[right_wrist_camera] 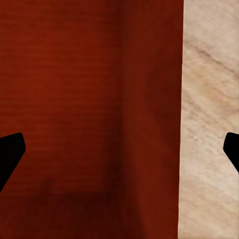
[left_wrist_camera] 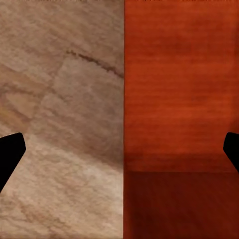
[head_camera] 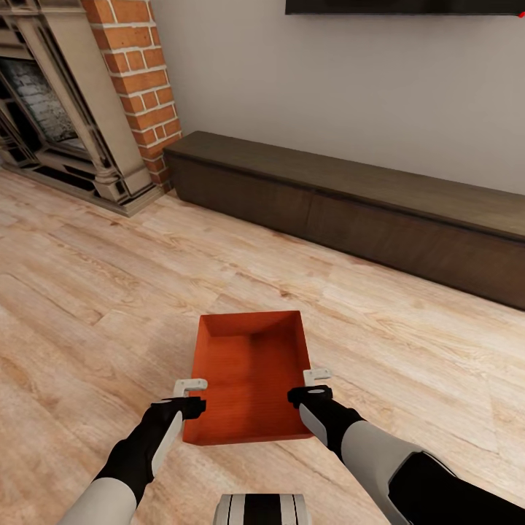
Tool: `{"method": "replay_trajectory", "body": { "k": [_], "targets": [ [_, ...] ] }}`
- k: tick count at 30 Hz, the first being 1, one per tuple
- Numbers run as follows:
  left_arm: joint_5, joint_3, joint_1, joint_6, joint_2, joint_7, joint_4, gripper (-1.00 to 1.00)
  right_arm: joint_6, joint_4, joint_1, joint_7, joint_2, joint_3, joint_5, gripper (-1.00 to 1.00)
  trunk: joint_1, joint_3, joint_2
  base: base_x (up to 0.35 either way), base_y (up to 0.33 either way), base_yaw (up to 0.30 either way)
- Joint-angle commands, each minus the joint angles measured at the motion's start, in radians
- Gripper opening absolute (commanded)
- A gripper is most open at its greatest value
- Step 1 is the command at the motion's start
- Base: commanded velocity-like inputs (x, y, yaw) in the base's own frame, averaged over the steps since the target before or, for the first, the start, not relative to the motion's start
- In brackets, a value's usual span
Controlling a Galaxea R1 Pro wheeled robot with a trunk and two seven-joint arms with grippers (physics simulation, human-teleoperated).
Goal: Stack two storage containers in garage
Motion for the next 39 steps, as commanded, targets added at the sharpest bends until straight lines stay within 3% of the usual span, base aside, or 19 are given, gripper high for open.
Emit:
{"method": "replay_trajectory", "body": {
  "k": [1,4,12,32,39],
  "targets": [
    [0.011,-0.003,0.000,0.004,0.001,0.009,-0.001,1.00,0.007,-0.002,0.000,-0.006,-0.001,0.008,-0.005,1.00,0.000,-0.001,0.000,0.000,0.000,0.000],
    [0.011,-0.003,0.000,0.004,0.001,0.009,-0.001,1.00,0.007,-0.002,0.000,-0.006,-0.003,0.009,-0.005,1.00,0.000,-0.001,0.000,0.000,0.000,0.000],
    [0.011,-0.003,0.000,0.004,0.000,0.009,-0.001,1.00,0.007,-0.002,0.000,-0.006,-0.043,0.007,-0.005,1.00,0.000,-0.001,0.000,0.000,0.000,0.000],
    [0.011,-0.003,0.000,0.004,0.000,0.009,-0.001,1.00,0.007,-0.002,0.000,-0.006,-0.035,0.009,-0.005,1.00,0.000,-0.001,0.000,0.000,0.000,0.000],
    [0.011,-0.003,0.000,0.003,-0.001,0.009,-0.001,1.00,0.007,-0.002,0.000,-0.006,-0.037,0.009,-0.005,1.00,0.019,-0.016,-0.035,0.000,0.000,0.000]
  ]
}}
